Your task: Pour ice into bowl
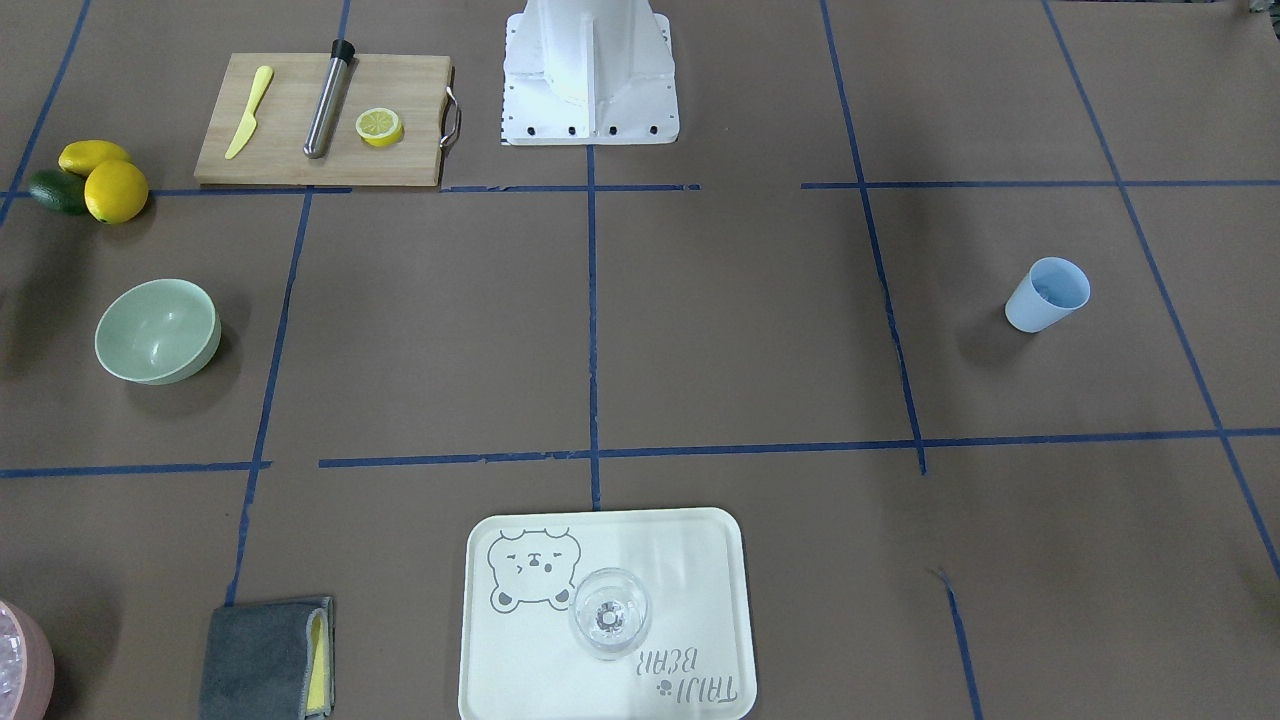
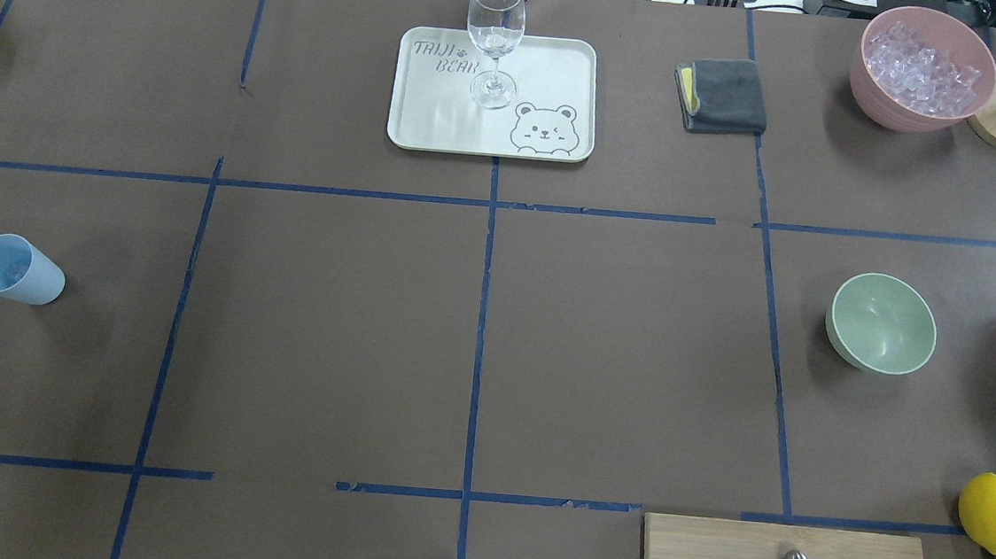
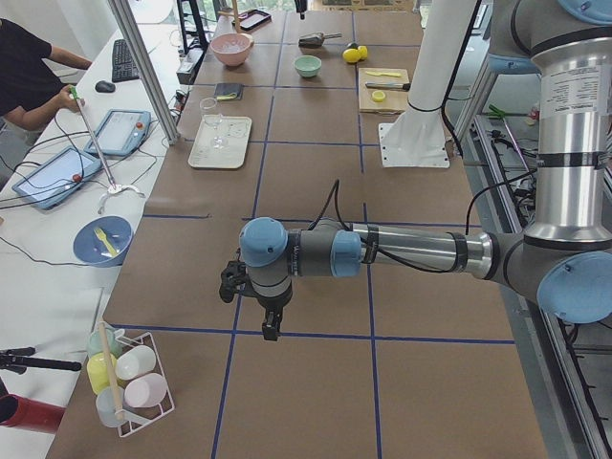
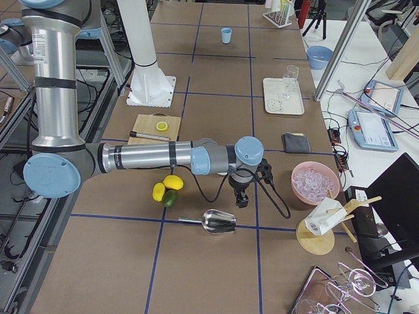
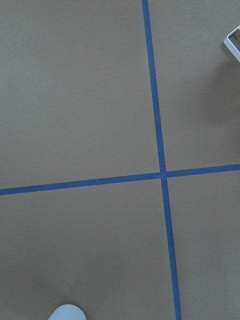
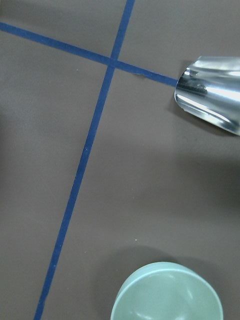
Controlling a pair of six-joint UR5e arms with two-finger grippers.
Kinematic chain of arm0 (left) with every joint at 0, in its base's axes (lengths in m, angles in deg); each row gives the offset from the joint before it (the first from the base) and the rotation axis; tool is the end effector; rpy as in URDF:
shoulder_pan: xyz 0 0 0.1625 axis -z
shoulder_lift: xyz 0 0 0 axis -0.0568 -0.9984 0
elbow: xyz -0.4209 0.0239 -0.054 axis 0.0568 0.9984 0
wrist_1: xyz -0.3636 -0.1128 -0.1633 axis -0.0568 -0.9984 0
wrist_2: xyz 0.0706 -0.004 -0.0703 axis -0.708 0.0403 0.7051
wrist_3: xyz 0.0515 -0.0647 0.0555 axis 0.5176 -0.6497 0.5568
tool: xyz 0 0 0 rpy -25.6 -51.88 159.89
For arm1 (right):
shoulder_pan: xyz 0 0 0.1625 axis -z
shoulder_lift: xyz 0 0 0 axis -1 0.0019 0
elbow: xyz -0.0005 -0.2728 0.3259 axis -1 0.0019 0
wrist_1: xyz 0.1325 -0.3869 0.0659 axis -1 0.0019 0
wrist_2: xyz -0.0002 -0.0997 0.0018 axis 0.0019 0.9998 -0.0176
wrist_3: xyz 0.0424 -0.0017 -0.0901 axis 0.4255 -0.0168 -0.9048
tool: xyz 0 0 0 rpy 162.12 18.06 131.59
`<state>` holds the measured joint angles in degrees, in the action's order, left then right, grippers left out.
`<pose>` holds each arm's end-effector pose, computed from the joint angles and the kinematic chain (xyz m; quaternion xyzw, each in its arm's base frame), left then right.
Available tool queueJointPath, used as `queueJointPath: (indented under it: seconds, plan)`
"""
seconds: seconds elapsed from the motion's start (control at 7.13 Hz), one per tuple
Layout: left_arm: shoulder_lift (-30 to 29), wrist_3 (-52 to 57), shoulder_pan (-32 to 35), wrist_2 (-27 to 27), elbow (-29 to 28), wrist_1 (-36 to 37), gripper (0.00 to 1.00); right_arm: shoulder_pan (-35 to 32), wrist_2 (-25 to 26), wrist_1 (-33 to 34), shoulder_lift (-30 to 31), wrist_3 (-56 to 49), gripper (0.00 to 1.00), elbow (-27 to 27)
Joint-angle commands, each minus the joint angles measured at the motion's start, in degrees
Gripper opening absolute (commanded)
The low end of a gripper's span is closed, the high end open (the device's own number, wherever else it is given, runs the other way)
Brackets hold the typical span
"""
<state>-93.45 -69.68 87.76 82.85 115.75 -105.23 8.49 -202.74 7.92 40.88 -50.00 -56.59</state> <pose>-0.0716 -0.4600 0.6273 0.0211 0.3788 0.0470 0.9241 -0.0146 -0.4933 0.6007 0.0390 -0.4072 -0.1266 0.9037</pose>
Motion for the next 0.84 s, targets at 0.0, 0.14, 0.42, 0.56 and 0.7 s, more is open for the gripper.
queueJointPath:
  seconds: [0.0, 0.14, 0.42, 0.56, 0.7]
  plan:
    - [-1.4, -0.6, 0.0, -0.5, -0.8, -1.9, 1.0, 8.1, -0.1, -3.2, 0.0, 5.0, 1.0, -1.2]
    - [-1.4, -0.6, 0.0, -0.1, -1.1, -1.9, 1.0, 10.3, -0.7, -6.1, 0.2, 12.2, 1.0, -1.3]
    - [-1.4, -0.5, 0.0, -0.1, -1.2, -2.1, 1.0, 16.9, 0.1, -21.9, 1.1, 36.7, 1.0, -0.9]
    - [-1.4, -0.5, 0.0, -0.1, -1.2, -2.1, 1.0, 20.3, 3.1, -30.6, 2.4, 46.3, 1.0, -0.8]
    - [-1.5, -0.4, 0.0, -0.1, -1.2, -2.2, 1.0, 23.0, 6.3, -35.7, 4.3, 48.6, 1.0, 0.5]
